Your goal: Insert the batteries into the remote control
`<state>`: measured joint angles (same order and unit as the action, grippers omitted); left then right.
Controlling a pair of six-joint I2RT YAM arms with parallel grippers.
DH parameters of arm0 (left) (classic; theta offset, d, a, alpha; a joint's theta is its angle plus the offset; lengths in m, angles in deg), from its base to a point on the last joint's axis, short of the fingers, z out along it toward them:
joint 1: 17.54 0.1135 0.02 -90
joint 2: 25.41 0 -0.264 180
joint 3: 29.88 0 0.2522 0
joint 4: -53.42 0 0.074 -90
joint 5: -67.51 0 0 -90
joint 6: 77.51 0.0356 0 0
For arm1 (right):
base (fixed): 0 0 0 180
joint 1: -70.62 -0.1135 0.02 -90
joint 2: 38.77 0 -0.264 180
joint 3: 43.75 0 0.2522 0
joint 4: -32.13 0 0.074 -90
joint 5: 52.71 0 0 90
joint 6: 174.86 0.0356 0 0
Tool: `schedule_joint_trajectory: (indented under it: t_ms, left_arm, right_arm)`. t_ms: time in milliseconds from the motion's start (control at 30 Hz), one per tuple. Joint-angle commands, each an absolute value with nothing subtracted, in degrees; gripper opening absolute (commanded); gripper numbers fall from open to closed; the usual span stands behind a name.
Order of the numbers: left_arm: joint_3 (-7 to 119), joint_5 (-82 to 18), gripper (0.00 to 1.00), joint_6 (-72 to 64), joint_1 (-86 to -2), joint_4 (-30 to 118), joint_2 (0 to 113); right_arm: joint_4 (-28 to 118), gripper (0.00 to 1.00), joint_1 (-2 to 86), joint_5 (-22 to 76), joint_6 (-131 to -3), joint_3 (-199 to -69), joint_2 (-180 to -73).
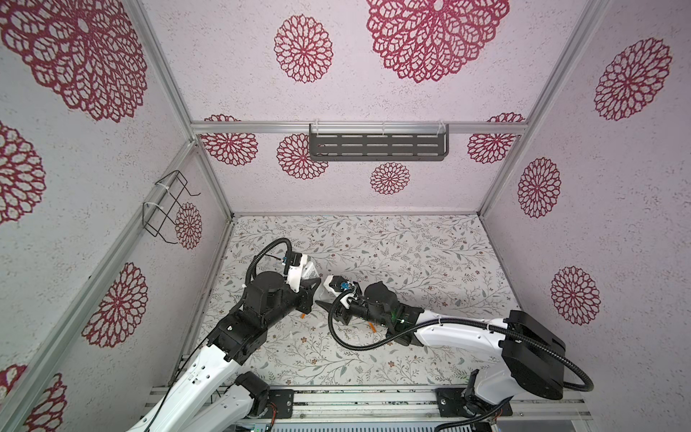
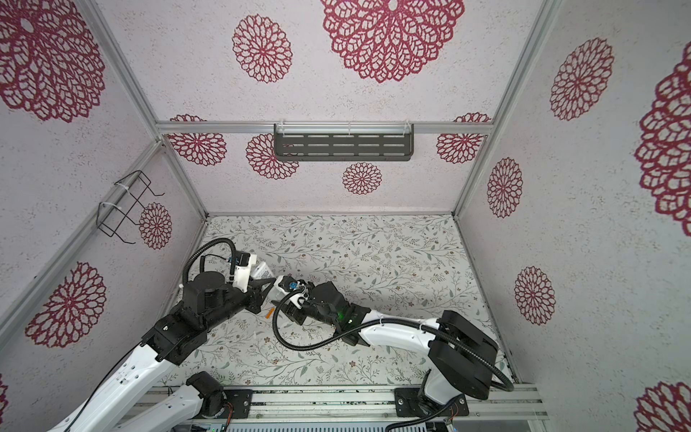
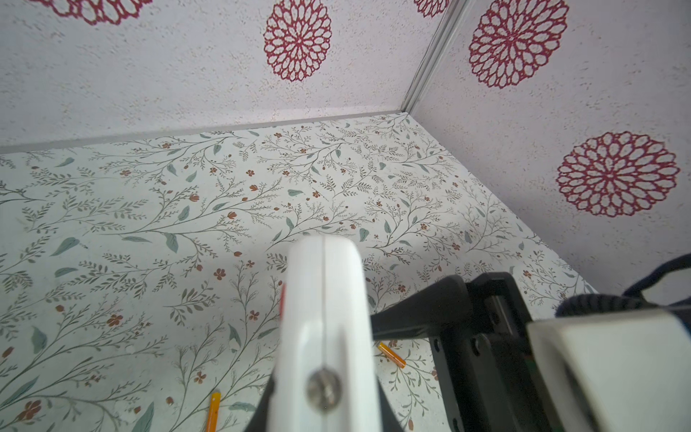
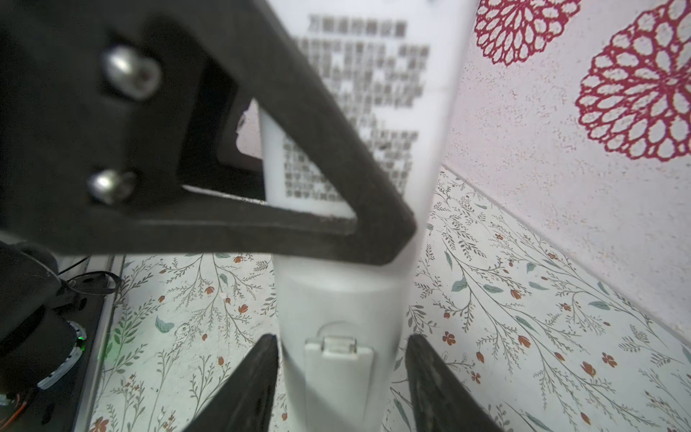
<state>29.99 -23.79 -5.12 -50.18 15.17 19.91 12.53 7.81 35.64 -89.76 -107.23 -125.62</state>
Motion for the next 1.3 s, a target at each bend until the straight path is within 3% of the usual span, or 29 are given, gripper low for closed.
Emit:
schedule_joint_trajectory:
  t_ms: [0,300,567,1267]
  left_arm:
    - [31.3,-22.1,0.0,-3.9,-50.7,15.9,20.0]
    - [30.9,-22.0,0.0,-3.8,-50.8,15.9,19.2]
    - [30.6,-22.0,0.0,-3.7,-50.9,15.9,18.8]
    - [30.5,-22.1,0.0,-3.2,-50.9,16.1,18.4]
  right_arm:
    - [9.7,0.6,7.4,37.1,-89.2,-109.3,-125.3]
    - [10.0,0.6,7.3,36.8,-89.0,-110.0,-126.2]
    - [9.9,0.51,7.2,36.3,-89.2,-110.9,-127.0]
    - [10.4,0.4,7.2,35.7,-89.5,-112.6,-128.9]
